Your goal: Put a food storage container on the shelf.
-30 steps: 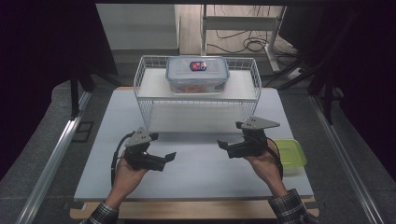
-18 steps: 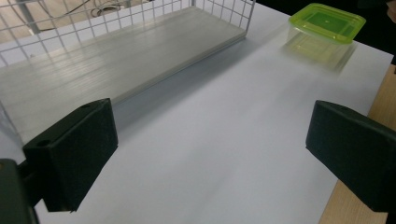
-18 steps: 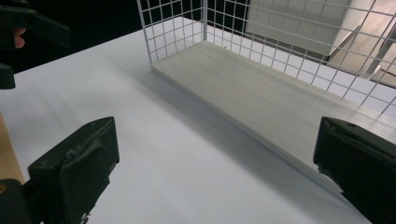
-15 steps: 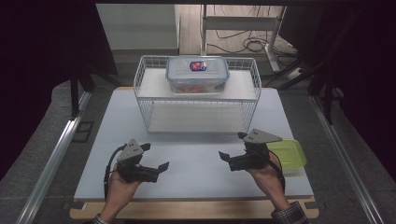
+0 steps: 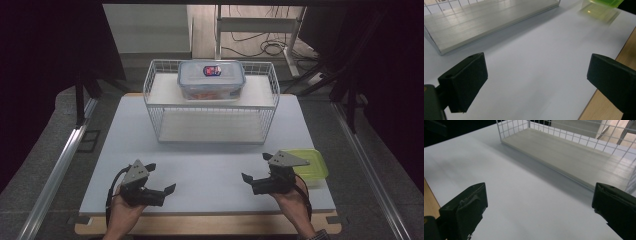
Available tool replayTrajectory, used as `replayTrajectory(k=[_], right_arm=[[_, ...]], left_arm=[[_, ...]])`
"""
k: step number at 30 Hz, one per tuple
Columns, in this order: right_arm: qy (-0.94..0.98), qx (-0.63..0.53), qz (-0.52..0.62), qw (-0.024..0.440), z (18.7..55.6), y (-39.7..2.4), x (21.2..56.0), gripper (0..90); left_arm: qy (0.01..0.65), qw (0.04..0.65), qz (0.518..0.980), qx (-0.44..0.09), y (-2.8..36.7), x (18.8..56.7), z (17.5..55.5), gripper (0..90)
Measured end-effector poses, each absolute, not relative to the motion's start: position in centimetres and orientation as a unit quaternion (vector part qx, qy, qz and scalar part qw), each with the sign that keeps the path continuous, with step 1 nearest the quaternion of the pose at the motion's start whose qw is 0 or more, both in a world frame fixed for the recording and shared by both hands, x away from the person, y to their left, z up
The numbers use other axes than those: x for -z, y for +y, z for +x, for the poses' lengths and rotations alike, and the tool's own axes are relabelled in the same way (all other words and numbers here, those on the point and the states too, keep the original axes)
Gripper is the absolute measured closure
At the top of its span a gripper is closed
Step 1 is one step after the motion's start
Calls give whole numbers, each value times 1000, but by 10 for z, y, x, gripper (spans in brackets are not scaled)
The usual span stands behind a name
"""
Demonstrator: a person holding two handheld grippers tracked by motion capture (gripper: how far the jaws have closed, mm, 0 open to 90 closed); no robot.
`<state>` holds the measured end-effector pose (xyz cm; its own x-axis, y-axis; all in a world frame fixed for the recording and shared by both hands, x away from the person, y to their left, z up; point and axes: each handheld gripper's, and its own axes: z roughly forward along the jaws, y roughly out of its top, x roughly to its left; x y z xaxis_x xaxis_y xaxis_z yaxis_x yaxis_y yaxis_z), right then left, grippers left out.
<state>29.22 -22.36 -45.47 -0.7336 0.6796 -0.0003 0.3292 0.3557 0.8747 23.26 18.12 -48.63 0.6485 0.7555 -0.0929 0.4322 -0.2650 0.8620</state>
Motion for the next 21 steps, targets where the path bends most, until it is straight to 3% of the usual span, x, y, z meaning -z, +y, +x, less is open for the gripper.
replayTrajectory(k=[8, 21], right_arm=[[804, -465, 306, 209, 280, -232, 459, 5], [812, -446, 318, 201, 273, -242, 474, 5]], left_arm=[[380, 458, 783, -182, 185, 495, 221, 30], [383, 429, 795, -190, 185, 511, 209, 30]])
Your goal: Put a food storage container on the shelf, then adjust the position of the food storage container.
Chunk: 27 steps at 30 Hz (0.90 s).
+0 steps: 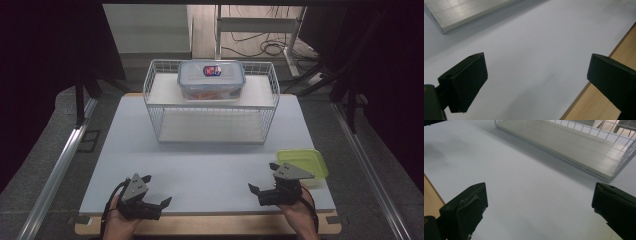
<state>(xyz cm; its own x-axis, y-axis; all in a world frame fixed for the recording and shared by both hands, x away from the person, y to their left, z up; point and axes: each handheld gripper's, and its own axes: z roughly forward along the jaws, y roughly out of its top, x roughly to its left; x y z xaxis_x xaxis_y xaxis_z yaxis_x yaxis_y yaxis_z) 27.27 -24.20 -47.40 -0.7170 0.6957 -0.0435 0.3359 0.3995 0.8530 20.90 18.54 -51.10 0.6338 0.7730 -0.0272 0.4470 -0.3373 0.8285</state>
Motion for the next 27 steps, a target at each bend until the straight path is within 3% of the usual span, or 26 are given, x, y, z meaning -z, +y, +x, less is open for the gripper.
replayTrajectory(k=[14, 27], right_arm=[[823, -423, 326, 192, 273, -243, 485, 6], [789, -409, 401, 223, 284, -270, 469, 0]], left_arm=[[396, 421, 795, -183, 190, 518, 212, 28], [398, 419, 797, -175, 190, 521, 214, 27]])
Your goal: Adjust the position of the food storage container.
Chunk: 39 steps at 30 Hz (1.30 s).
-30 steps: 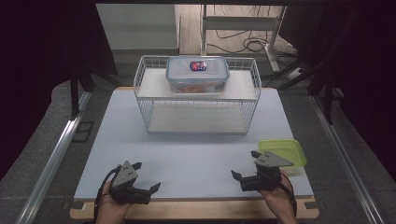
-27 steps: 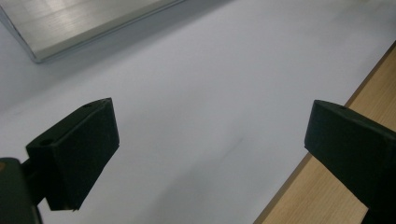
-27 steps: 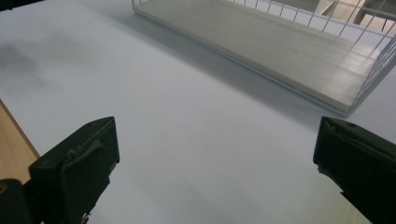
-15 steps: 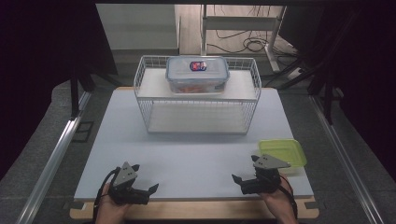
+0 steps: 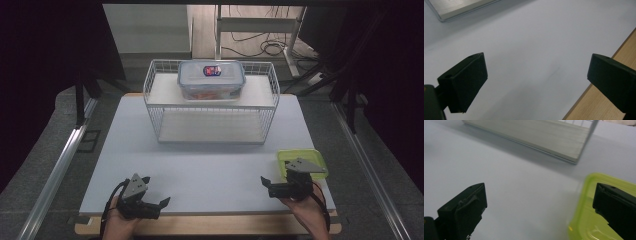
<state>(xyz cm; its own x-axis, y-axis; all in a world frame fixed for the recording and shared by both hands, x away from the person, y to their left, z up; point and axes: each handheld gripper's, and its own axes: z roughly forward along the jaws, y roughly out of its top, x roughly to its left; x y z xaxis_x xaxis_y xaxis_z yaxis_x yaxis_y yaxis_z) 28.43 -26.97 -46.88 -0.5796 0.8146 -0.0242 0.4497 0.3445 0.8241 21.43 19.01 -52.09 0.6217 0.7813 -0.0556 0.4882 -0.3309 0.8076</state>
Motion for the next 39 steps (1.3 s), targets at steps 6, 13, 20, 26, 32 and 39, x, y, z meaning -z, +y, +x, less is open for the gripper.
replayTrajectory(k=[6, 13, 20, 26, 32, 39], right_arm=[[776, -400, 430, 232, 291, -292, 463, 120], [761, -386, 461, 244, 299, -325, 460, 383], [757, -370, 473, 260, 306, -349, 457, 601], [752, -352, 492, 263, 311, -366, 460, 763], [733, -345, 521, 269, 316, -384, 462, 819], [718, -329, 539, 293, 316, -401, 463, 891]], left_arm=[[400, 420, 797, -168, 190, 522, 215, 27], [400, 421, 798, -164, 190, 523, 216, 28], [399, 421, 799, -159, 190, 524, 217, 29], [398, 421, 800, -158, 190, 524, 217, 30], [399, 422, 799, -156, 190, 524, 217, 31], [400, 423, 798, -153, 190, 525, 218, 32]])
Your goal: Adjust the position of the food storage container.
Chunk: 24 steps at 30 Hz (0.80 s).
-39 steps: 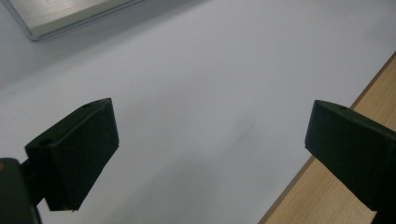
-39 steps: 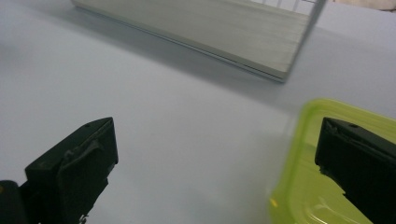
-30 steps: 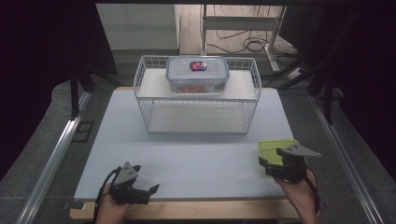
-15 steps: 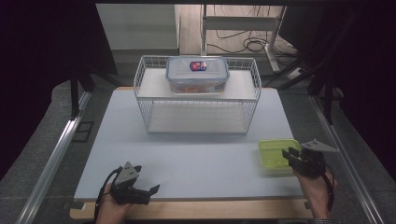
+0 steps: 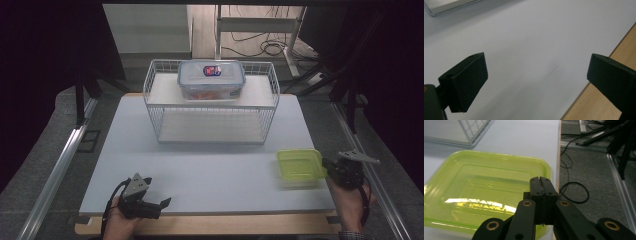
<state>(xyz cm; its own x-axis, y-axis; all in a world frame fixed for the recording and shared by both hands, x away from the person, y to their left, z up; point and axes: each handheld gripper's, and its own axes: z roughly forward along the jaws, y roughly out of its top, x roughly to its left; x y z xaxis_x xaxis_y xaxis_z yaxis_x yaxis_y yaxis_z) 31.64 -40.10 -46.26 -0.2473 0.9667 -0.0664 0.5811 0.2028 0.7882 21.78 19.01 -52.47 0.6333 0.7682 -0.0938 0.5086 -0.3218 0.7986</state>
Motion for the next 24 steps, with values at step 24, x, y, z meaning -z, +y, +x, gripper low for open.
replayTrajectory(k=[24], right_arm=[[718, -297, 561, 285, 322, -415, 483, 883]], left_arm=[[396, 422, 801, -150, 189, 525, 217, 40]])
